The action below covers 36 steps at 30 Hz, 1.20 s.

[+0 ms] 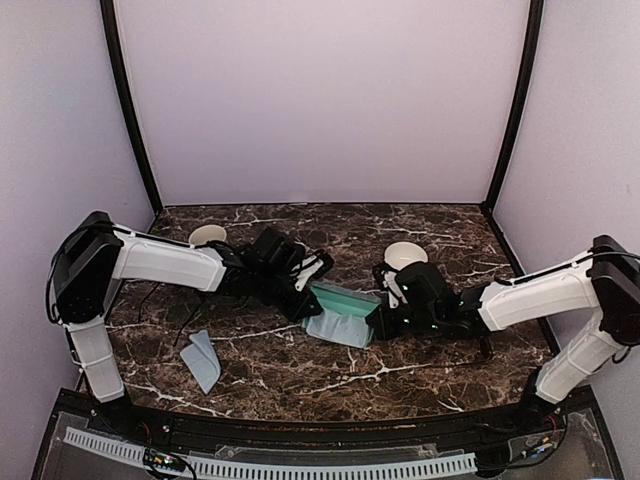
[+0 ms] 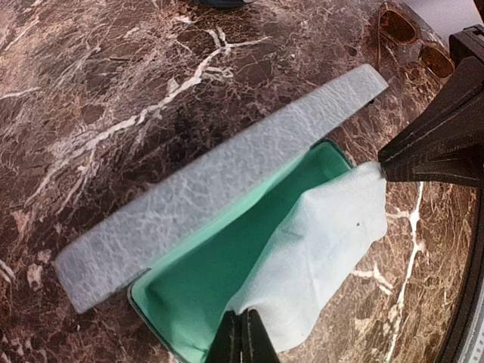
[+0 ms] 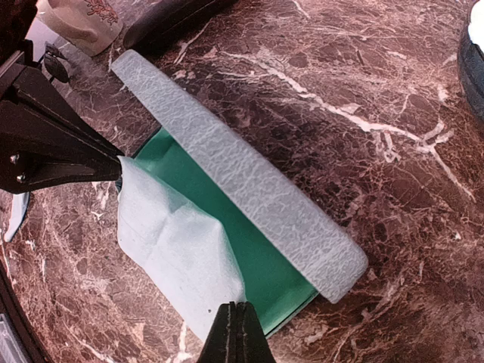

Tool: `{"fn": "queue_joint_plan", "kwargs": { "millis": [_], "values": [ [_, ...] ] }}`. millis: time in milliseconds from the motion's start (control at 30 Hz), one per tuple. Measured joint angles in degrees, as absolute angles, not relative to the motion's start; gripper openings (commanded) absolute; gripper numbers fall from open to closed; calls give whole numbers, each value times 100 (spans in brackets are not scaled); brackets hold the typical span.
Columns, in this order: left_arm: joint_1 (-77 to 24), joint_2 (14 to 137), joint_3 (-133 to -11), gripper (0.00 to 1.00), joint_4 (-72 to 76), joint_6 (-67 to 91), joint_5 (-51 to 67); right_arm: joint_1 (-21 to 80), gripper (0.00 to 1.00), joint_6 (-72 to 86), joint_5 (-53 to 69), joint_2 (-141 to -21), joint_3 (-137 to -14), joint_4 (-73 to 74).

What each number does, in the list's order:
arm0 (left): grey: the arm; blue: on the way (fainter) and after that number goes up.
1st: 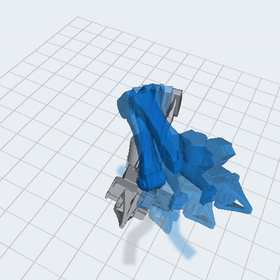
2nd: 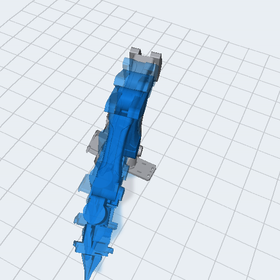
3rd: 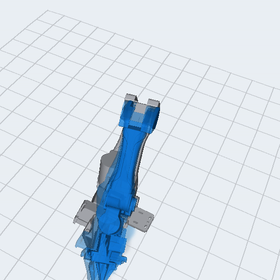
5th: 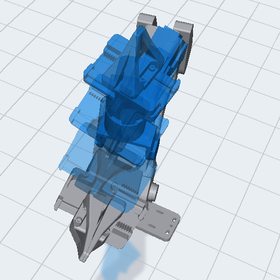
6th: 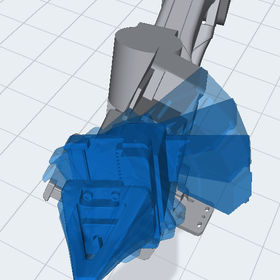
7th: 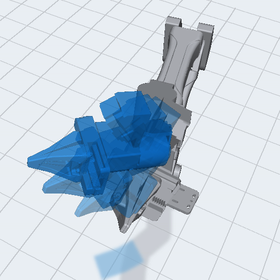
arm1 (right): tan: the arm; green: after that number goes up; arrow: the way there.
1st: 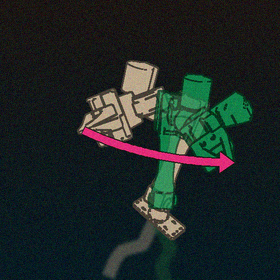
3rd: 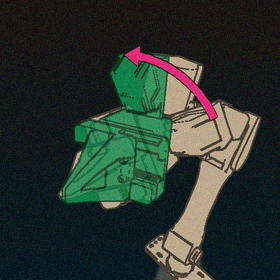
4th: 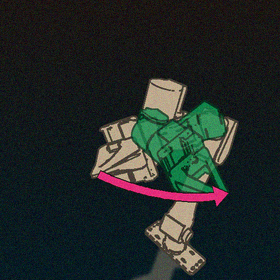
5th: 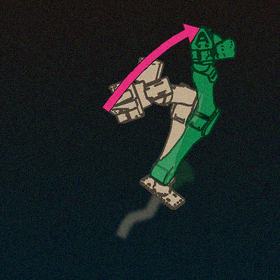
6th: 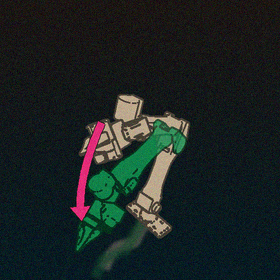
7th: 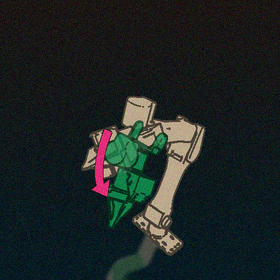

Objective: Organize the sunglasses
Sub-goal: Place the folded cleaning cloth in the sunglasses case.

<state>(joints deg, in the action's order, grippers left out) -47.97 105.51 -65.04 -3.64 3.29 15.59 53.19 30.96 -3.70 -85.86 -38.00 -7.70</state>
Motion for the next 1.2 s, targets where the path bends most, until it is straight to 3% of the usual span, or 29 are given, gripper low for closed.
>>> {"fn": "queue_joint_plan", "kwargs": {
  "millis": [1200],
  "values": [
    [-4648,11015,-7013,0,-716,167,1435,5284,0,2602,-561,-9279,-4276,-711]
  ]
}}
